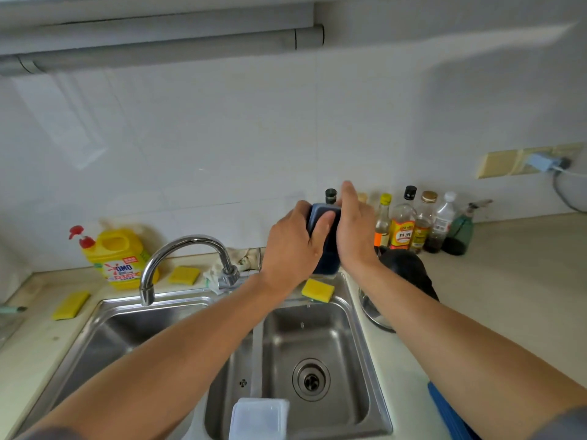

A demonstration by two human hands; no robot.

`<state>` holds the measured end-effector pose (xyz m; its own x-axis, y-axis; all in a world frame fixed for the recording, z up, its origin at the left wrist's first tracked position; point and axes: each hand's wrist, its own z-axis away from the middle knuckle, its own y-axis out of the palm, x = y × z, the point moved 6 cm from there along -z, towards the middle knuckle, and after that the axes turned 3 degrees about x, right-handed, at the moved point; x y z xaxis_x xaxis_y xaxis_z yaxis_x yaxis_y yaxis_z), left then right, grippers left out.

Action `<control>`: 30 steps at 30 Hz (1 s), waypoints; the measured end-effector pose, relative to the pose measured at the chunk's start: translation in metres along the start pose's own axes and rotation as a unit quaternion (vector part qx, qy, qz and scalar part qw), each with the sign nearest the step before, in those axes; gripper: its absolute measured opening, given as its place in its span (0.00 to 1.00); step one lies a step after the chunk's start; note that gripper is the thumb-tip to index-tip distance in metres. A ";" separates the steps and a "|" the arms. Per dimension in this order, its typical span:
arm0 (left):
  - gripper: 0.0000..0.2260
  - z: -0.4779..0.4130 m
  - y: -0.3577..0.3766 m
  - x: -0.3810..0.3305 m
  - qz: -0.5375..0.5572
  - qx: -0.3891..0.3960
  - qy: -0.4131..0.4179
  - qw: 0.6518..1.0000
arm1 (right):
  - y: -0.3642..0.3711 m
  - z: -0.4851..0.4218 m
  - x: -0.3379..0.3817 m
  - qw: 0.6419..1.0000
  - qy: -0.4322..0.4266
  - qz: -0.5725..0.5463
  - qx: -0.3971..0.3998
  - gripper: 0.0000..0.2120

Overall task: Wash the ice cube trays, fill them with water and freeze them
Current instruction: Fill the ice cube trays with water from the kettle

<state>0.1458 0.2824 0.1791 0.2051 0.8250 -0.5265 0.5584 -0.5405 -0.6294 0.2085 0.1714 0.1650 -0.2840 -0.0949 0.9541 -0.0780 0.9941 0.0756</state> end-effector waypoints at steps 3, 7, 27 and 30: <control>0.19 -0.003 -0.002 0.003 0.016 -0.014 0.008 1.000 | 0.002 -0.006 0.005 1.000 -0.024 0.007 0.000 0.25; 0.15 0.024 0.023 0.025 0.011 0.057 -0.024 0.998 | -0.001 0.018 -0.045 0.997 0.070 0.014 -0.021 0.24; 0.22 0.027 0.133 0.121 0.183 0.171 -0.321 0.913 | -0.037 0.069 -0.136 0.945 0.290 0.074 0.129 0.08; 0.20 0.029 0.147 0.096 0.214 0.172 -0.318 0.907 | -0.064 0.069 -0.131 0.945 0.300 0.067 0.115 0.10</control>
<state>0.2247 0.2777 0.0192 -0.2227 0.3243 -0.9194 0.2316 -0.8985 -0.3730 0.1846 0.1165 0.0149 0.2807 0.1459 0.9487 -0.3043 0.9509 -0.0562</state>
